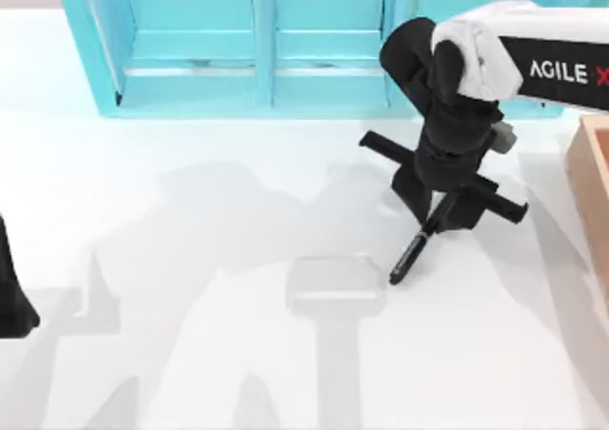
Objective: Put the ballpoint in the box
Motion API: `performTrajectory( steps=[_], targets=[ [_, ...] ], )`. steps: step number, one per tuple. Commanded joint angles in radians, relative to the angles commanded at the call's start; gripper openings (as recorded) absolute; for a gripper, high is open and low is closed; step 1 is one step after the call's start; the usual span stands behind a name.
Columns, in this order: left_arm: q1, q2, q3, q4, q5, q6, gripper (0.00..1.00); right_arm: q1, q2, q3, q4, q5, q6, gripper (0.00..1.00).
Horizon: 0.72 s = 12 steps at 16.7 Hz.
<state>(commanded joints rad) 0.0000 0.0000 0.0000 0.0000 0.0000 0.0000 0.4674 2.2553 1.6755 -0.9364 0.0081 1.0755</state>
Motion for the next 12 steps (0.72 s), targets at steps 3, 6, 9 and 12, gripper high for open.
performTrajectory(
  steps=[3, 6, 9, 12],
  targets=[
    [0.0, 0.0, 0.0, 0.0, 0.0, 0.0, 1.0, 0.003, -0.018, 0.084, -0.102, -0.001, -0.001, 0.0],
    [0.0, 0.0, 0.0, 0.0, 0.0, 0.0, 1.0, 0.001, -0.046, 0.186, -0.257, -0.001, -0.002, 0.0],
    [0.0, 0.0, 0.0, 0.0, 0.0, 0.0, 1.0, -0.001, -0.071, 0.256, -0.334, -0.001, -0.004, 0.0],
    [0.0, 0.0, 0.0, 0.0, 0.0, 0.0, 1.0, -0.002, -0.073, 0.26, -0.338, -0.001, -0.004, 0.0]
  ],
)
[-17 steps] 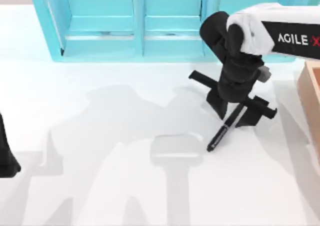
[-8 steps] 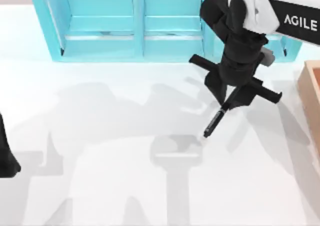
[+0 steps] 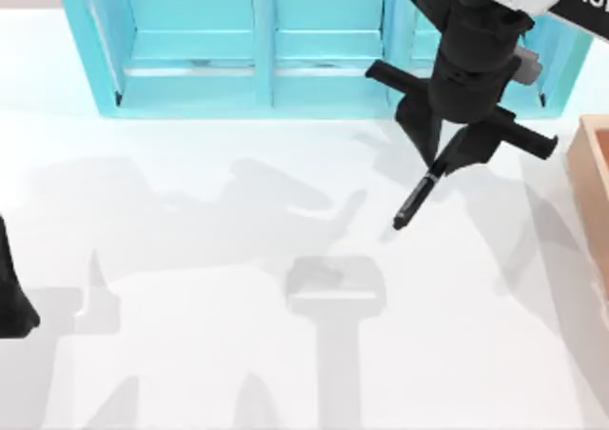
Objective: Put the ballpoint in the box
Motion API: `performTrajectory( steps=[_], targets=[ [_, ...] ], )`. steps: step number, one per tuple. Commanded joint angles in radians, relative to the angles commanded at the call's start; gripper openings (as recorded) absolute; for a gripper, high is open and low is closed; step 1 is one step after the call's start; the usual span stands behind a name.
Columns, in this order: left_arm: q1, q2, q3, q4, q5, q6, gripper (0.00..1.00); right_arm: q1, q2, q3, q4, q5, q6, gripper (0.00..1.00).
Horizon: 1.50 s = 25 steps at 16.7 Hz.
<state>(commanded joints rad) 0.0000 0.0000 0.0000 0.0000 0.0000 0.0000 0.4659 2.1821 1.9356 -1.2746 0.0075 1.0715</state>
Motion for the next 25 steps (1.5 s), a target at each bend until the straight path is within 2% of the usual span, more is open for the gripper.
performTrajectory(
  steps=[3, 6, 9, 14, 17, 20, 25],
  targets=[
    [0.0, 0.0, 0.0, 0.0, 0.0, 0.0, 1.0, -0.012, 0.0, -0.006, 0.002, -0.001, 0.004, 0.0],
    [0.0, 0.0, 0.0, 0.0, 0.0, 0.0, 1.0, -0.111, -0.032, -0.043, -0.001, -0.003, 0.014, 0.0],
    [0.0, 0.0, 0.0, 0.0, 0.0, 0.0, 1.0, -0.297, -0.091, -0.112, -0.002, -0.005, 0.02, 0.0],
    [0.0, 0.0, 0.0, 0.0, 0.0, 0.0, 1.0, -0.706, -0.214, -0.255, -0.001, -0.001, 0.024, 0.0],
    [0.0, 0.0, 0.0, 0.0, 0.0, 0.0, 1.0, -0.879, -0.283, -0.325, 0.005, 0.003, 0.023, 0.0],
    [0.0, 0.0, 0.0, 0.0, 0.0, 0.0, 1.0, -0.955, -0.324, -0.365, 0.011, 0.003, 0.021, 0.0],
    [0.0, 0.0, 0.0, 0.0, 0.0, 0.0, 1.0, -0.954, -0.321, -0.366, 0.012, 0.003, 0.023, 0.0]
  ],
)
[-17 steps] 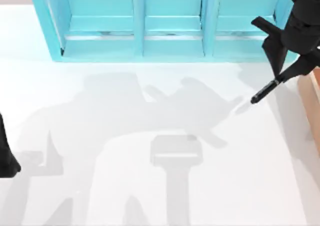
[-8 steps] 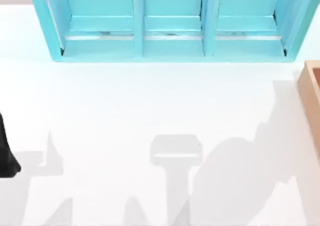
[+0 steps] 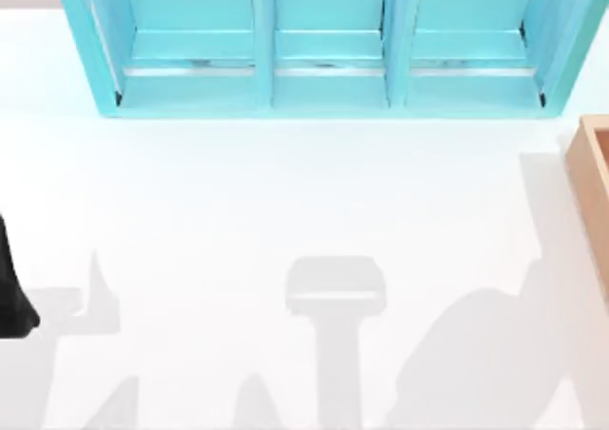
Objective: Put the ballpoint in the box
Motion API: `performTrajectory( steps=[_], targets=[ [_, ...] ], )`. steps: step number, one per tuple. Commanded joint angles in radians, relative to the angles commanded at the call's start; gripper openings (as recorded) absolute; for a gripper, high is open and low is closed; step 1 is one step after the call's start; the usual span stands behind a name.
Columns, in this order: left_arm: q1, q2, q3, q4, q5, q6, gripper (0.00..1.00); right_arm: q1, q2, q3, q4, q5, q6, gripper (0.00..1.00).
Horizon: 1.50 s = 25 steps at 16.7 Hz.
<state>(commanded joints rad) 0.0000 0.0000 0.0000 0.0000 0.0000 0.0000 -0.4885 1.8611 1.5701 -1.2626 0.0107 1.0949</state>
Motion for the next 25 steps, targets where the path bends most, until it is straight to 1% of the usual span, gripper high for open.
performTrajectory(
  steps=[3, 8, 13, 17, 25],
  targets=[
    [0.0, 0.0, 0.0, 0.0, 0.0, 0.0, 1.0, 0.041, 0.003, -0.041, 0.028, 0.005, 0.034, 0.0],
    [0.0, 0.0, 0.0, 0.0, 0.0, 0.0, 1.0, 0.105, 0.022, -0.184, 0.112, 0.039, 0.088, 0.0],
    [0.0, 0.0, 0.0, 0.0, 0.0, 0.0, 1.0, 0.085, -0.014, -0.243, 0.224, 0.005, 0.085, 0.0],
    [0.0, 0.0, 0.0, 0.0, 0.0, 0.0, 1.0, 0.082, -0.016, -0.244, 0.229, 0.002, 0.084, 0.0],
    [0.0, 0.0, 0.0, 0.0, 0.0, 0.0, 1.0, 0.082, -0.016, -0.244, 0.229, 0.002, 0.084, 0.6]
  ],
)
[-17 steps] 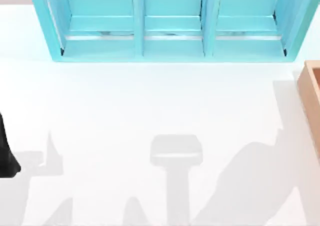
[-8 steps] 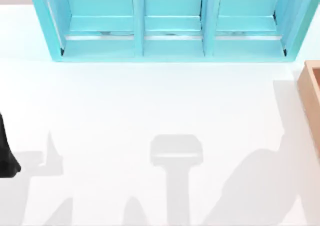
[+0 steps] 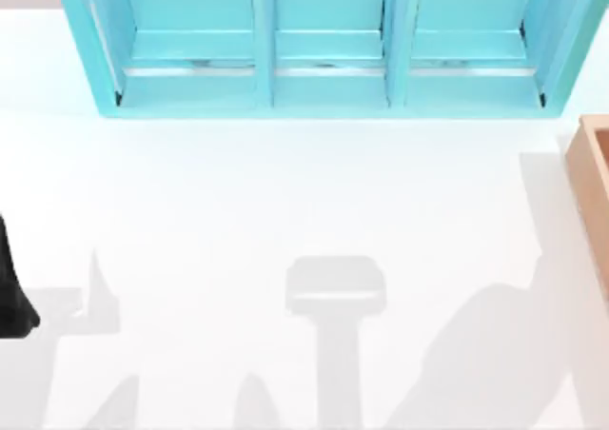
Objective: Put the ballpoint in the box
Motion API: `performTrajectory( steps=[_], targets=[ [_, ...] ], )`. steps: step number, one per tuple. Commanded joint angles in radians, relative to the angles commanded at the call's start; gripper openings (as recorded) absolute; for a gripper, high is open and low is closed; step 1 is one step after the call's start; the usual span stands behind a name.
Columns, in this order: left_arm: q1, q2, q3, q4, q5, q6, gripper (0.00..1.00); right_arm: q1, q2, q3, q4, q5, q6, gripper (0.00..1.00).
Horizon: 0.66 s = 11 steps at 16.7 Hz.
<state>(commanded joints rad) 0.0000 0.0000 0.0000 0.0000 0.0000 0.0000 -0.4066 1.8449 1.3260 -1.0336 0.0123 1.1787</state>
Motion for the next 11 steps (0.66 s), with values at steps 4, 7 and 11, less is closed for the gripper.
performTrajectory(
  steps=[4, 7, 11],
  targets=[
    [0.0, 0.0, 0.0, 0.0, 0.0, 0.0, 1.0, 0.0, 0.0, 0.0, 0.0, 0.0, 0.0, 0.9],
    [0.0, 0.0, 0.0, 0.0, 0.0, 0.0, 1.0, 0.0, 0.0, 0.0, 0.0, 0.0, 0.0, 1.0],
    [0.0, 0.0, 0.0, 0.0, 0.0, 0.0, 1.0, 0.0, 0.0, 0.0, 0.0, 0.0, 0.0, 1.0]
  ],
)
